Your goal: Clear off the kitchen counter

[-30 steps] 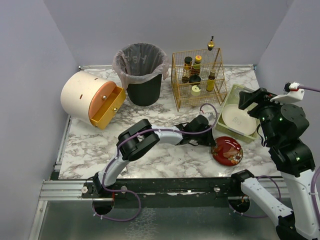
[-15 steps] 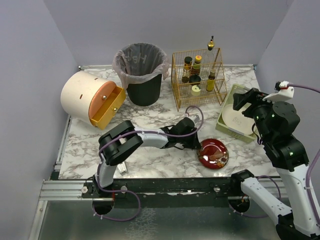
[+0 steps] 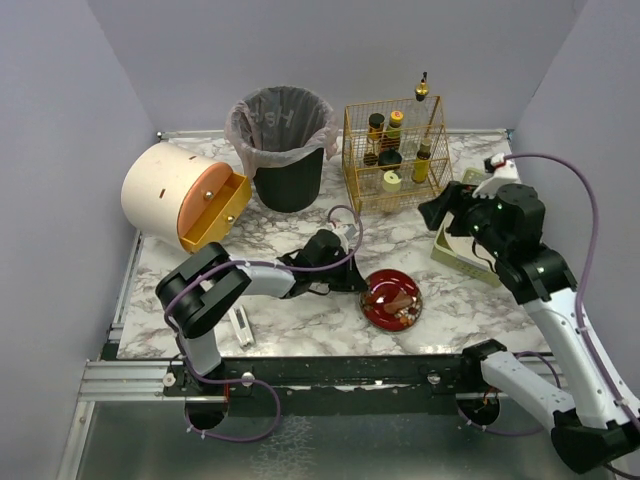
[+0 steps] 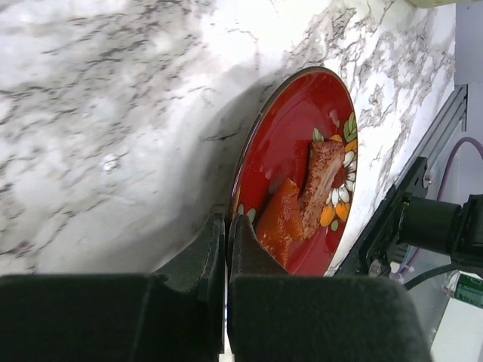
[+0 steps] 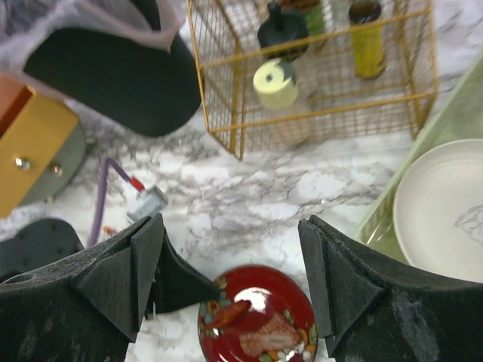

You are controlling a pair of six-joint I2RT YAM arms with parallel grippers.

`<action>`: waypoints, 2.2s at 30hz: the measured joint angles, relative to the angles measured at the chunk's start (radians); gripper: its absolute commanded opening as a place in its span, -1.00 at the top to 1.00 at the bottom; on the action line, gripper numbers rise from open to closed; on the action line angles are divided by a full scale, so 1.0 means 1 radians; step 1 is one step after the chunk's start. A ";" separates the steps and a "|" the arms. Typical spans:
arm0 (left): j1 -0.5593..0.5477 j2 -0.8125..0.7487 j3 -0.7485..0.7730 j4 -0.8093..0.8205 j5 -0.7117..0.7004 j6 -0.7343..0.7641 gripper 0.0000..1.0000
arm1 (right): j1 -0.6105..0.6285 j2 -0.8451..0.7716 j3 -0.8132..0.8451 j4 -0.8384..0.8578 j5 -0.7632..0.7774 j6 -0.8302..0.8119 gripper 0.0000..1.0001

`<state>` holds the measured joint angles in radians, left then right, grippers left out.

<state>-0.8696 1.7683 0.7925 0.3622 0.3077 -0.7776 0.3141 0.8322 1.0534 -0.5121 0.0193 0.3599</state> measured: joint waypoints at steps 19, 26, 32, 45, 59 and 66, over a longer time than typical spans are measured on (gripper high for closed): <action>0.226 -0.211 -0.181 0.009 0.176 0.042 1.00 | 0.000 0.370 -0.109 -0.013 -0.385 -0.108 -0.45; 0.267 -0.260 -0.190 0.005 0.254 0.043 1.00 | 0.000 0.462 -0.148 0.026 -0.514 -0.135 -0.31; 0.282 -0.303 -0.190 0.000 0.315 0.042 1.00 | 0.000 0.549 -0.150 0.046 -0.615 -0.163 -0.26; 0.292 -0.328 -0.178 -0.035 0.367 0.054 1.00 | 0.000 0.611 -0.184 0.118 -0.807 -0.166 -0.06; 0.306 -0.328 -0.117 -0.079 0.385 0.091 1.00 | -0.001 0.645 -0.188 0.162 -0.914 -0.146 0.53; 0.316 -0.328 -0.108 -0.109 0.388 0.111 0.99 | -0.002 0.645 -0.199 0.201 -0.936 -0.124 0.93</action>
<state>-0.5537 1.4399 0.6849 0.2527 0.6960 -0.6662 0.3119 1.4776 0.8543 -0.3111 -0.9169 0.2363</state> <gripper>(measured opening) 0.028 0.269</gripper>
